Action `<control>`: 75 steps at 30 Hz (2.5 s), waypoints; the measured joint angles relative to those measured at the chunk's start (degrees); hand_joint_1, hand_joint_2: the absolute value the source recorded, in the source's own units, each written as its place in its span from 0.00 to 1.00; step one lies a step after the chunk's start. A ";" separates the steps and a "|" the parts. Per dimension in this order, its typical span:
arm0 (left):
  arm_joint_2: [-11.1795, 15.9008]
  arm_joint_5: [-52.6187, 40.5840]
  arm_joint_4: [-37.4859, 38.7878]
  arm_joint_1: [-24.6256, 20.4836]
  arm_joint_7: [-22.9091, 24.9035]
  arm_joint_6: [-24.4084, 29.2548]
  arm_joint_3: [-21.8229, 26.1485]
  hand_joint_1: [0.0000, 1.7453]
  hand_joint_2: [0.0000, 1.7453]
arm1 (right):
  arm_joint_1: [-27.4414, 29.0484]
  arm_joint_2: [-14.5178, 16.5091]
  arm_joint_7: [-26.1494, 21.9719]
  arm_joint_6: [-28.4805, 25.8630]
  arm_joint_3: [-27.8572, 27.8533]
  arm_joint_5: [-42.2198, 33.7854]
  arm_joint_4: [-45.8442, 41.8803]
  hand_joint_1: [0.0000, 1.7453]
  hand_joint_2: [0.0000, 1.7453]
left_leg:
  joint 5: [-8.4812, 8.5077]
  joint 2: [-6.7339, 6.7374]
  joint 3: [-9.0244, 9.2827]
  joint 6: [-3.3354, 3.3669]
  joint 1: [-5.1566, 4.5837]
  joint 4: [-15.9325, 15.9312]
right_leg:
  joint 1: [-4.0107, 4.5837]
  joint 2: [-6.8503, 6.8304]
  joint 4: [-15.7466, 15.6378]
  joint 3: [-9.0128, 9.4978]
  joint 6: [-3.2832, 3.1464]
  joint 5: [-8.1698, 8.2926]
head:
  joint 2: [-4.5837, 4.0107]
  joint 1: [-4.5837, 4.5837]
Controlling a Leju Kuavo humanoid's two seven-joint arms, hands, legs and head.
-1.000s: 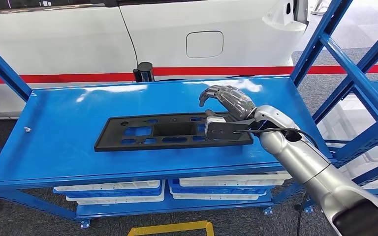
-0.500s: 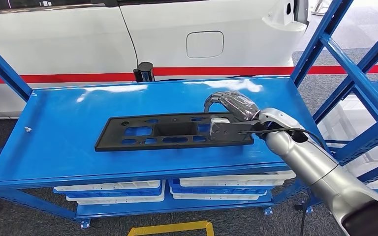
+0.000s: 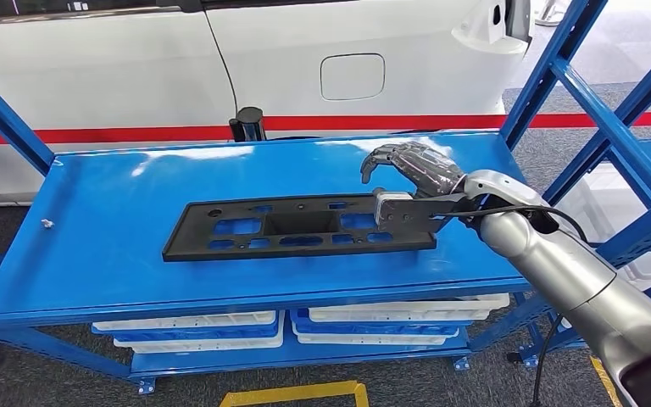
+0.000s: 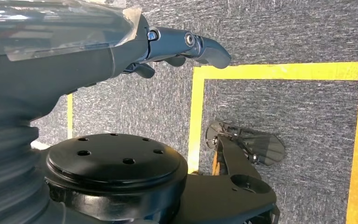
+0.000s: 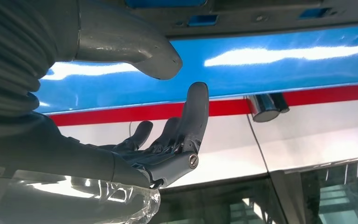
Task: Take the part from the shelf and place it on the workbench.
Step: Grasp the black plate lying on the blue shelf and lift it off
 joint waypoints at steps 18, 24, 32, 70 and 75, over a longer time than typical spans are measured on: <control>-0.47 -0.44 0.00 -0.14 0.02 0.01 0.22 0.00 1.00 | 0.15 -1.77 1.28 3.84 4.70 -7.48 -2.34 1.00 1.00 | 0.00 0.00 0.00 0.00 0.00 0.00 | 0.00 0.00 0.00 -0.01 0.00 0.00 | 0.00 -0.01; -0.65 -0.47 0.00 -0.17 -0.11 0.01 0.21 0.00 1.00 | 0.73 -1.93 1.31 3.81 6.04 -7.67 -2.30 1.00 1.00 | 0.00 0.00 0.00 0.00 0.00 0.00 | 0.00 0.00 0.00 -0.02 0.00 0.00 | 0.00 -0.01; -1.00 -0.54 0.00 -0.37 -0.11 0.01 0.21 0.00 1.00 | 1.24 -2.25 2.01 4.56 7.62 -8.26 -1.90 1.00 1.00 | 0.00 0.00 0.00 0.00 0.00 0.00 | 0.00 0.00 0.00 -0.01 0.00 0.00 | 0.00 0.00; -1.42 -1.06 0.00 -0.45 -0.04 -0.17 0.19 0.00 1.00 | 2.14 2.91 -1.08 -12.63 12.71 8.16 13.36 1.00 1.00 | 0.00 0.02 0.05 0.00 0.01 -0.01 | 0.00 0.01 0.00 0.02 -0.01 0.00 | 0.00 0.01; -1.42 -1.08 0.00 -0.44 -0.04 -0.19 0.19 0.00 1.00 | 2.29 3.29 -1.06 -13.32 12.82 8.78 13.94 1.00 1.00 | 0.00 0.01 0.05 0.00 0.01 -0.01 | 0.00 0.01 0.00 0.02 -0.01 0.00 | 0.00 0.00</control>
